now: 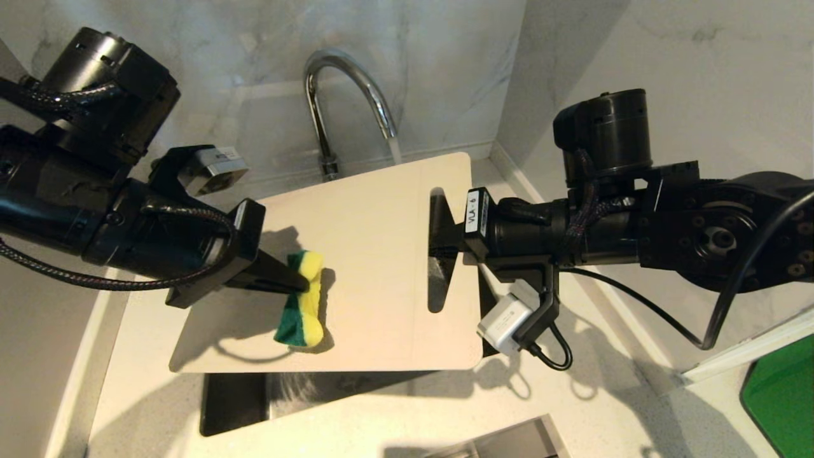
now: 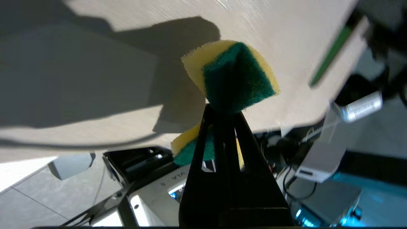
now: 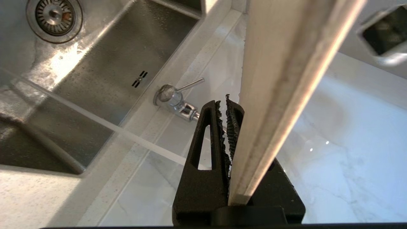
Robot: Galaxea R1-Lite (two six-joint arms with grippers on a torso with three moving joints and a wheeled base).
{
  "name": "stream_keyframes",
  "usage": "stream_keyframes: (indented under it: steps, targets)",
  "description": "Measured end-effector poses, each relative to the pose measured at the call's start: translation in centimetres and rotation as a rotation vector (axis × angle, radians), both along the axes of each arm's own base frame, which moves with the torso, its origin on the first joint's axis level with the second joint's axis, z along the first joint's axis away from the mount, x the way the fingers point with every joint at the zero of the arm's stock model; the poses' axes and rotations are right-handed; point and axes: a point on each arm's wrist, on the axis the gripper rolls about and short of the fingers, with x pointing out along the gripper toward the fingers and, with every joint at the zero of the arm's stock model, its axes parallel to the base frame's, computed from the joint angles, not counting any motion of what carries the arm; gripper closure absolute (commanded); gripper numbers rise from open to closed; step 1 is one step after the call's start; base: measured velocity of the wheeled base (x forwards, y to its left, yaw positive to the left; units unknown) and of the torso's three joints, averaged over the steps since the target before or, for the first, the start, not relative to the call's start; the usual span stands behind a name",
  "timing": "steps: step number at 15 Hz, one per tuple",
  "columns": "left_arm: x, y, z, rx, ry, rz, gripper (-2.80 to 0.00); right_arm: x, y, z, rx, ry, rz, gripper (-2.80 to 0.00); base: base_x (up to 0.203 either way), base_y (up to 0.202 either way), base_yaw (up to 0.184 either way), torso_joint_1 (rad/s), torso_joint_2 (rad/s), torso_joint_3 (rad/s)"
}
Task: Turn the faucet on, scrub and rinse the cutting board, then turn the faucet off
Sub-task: Scrub the cutting board underwater
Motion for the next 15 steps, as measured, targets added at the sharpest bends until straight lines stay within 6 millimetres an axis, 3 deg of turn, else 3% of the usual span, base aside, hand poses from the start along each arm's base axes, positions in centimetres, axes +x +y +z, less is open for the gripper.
stream_keyframes:
  steps: [3,6,15]
  targets:
    - [-0.6,-1.7,-1.0,0.029,0.028,-0.057,0.0,0.1,0.0,-0.1,-0.001,0.003,-0.001,0.0,0.0,0.0,0.0,0.0,0.0,0.0]
    - [-0.3,-2.1,-2.8,0.077,0.079,-0.059,0.0,0.3,-0.5,0.0,0.001,0.003,-0.015,0.0,0.0,0.0,0.0,0.0,0.0,0.0]
    - [3.3,3.0,-7.3,0.114,0.116,0.127,0.0,0.5,-1.0,0.1,0.008,0.008,-0.026,0.0,0.0,0.0,0.0,0.0,0.0,0.0]
